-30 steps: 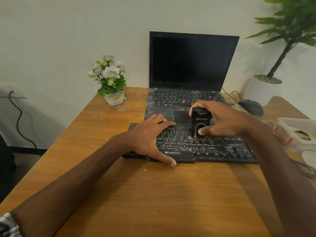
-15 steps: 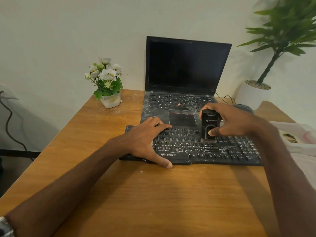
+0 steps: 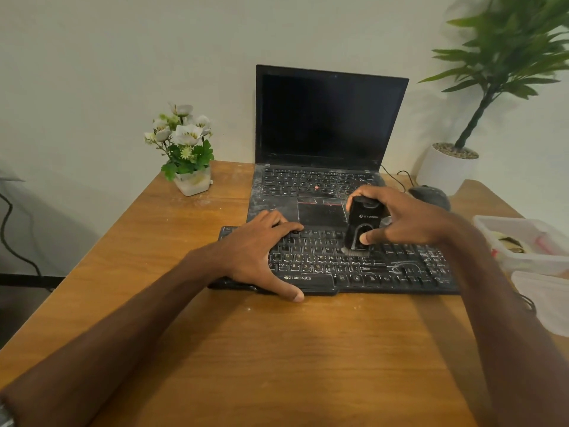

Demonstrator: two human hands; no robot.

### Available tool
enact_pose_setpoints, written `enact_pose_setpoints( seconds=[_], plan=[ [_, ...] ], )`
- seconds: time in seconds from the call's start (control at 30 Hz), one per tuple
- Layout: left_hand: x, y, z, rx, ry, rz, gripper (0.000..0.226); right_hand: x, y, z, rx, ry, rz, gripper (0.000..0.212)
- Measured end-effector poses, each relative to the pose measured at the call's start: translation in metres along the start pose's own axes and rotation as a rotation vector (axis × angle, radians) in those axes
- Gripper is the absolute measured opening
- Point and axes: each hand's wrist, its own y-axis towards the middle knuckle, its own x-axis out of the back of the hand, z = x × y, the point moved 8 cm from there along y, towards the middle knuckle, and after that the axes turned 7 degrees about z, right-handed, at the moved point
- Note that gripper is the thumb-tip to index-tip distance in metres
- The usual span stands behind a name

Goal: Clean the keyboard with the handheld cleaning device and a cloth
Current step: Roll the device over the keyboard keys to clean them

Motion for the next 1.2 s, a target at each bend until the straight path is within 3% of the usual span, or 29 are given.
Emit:
enact_pose_setpoints(
  seconds=[0.3, 0.43, 0.6, 0.73, 1.07, 1.2],
  plan=[
    [-0.001, 0.000, -0.002, -0.011, -0.001, 0.002, 0.128, 0.019, -0.018, -0.031, -0.108, -0.014, 0.005, 0.060],
    [-0.001, 0.000, -0.001, -0.007, -0.002, 0.010, 0.129, 0.024, -0.021, -0.017, -0.045, -0.086, -0.027, 0.058],
    [-0.001, 0.000, -0.001, -0.010, -0.008, 0.004, 0.129, 0.015, -0.010, 0.008, 0.102, 0.029, -0.069, 0.056],
    [-0.001, -0.001, 0.000, -0.010, -0.019, 0.006, 0.129, -0.001, -0.002, 0.000, 0.041, 0.024, 0.004, 0.059],
    [-0.003, 0.000, -0.001, -0.011, -0.023, 0.006, 0.128, 0.027, -0.020, -0.041, -0.122, -0.093, -0.023, 0.064],
    [-0.002, 0.001, -0.001, -0.002, -0.001, 0.019, 0.128, 0.035, -0.025, -0.030, -0.060, -0.102, -0.056, 0.060]
  ],
)
